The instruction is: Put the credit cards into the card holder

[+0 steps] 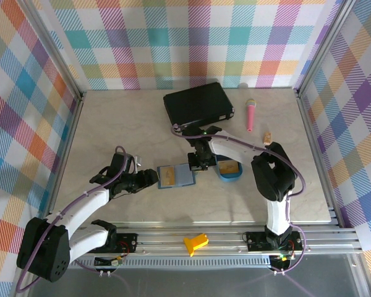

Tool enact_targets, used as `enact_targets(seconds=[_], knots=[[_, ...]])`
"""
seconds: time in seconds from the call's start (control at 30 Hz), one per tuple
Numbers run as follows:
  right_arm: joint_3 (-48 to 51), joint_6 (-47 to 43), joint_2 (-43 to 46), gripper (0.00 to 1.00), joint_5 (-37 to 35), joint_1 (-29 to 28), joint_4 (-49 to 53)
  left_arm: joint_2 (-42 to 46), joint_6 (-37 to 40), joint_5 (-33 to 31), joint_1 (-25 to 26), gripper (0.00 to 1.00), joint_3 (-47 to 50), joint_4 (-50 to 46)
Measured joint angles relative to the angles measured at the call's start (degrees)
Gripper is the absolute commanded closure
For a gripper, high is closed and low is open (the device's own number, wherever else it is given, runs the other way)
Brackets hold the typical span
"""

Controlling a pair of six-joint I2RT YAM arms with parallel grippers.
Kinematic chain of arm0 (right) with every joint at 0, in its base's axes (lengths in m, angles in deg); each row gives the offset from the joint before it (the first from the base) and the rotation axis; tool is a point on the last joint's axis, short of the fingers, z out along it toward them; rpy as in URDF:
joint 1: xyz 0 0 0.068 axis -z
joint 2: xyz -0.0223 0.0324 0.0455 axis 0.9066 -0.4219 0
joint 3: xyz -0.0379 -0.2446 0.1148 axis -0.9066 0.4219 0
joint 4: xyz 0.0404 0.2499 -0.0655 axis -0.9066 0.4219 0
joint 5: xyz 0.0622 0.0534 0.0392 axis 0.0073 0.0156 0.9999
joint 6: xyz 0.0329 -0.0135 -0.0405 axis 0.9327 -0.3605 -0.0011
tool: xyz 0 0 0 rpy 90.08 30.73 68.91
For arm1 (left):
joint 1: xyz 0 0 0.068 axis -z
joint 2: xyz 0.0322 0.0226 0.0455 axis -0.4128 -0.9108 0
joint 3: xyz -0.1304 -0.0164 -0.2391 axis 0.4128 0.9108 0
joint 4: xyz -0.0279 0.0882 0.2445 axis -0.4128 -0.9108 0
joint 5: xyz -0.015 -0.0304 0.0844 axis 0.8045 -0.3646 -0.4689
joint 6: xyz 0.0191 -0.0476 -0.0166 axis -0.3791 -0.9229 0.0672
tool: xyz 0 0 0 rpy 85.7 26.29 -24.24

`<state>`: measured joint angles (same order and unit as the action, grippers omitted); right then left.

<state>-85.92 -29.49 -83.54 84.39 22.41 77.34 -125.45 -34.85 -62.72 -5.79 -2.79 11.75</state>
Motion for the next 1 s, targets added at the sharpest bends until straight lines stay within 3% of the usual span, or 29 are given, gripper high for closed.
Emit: enact_targets(seconds=[0.13,0.37,0.7,1.0], knots=[[2.3,-0.4,4.1,1.00,-0.7,2.6,0.8,0.0,0.0,2.4,0.0,0.29,0.0,2.3],[3.4,-1.5,9.4,1.00,-1.2,4.7,2.6,0.7,-0.5,6.1,0.1,0.29,0.1,6.5],[-0.9,0.6,9.3,1.00,4.1,-1.8,2.5,0.8,-0.5,7.9,0.1,0.29,0.1,8.1],[-7.5,5.1,2.4,1.00,9.0,-5.9,-1.7,2.8,-2.0,6.4,0.1,0.31,1.2,6.6]])
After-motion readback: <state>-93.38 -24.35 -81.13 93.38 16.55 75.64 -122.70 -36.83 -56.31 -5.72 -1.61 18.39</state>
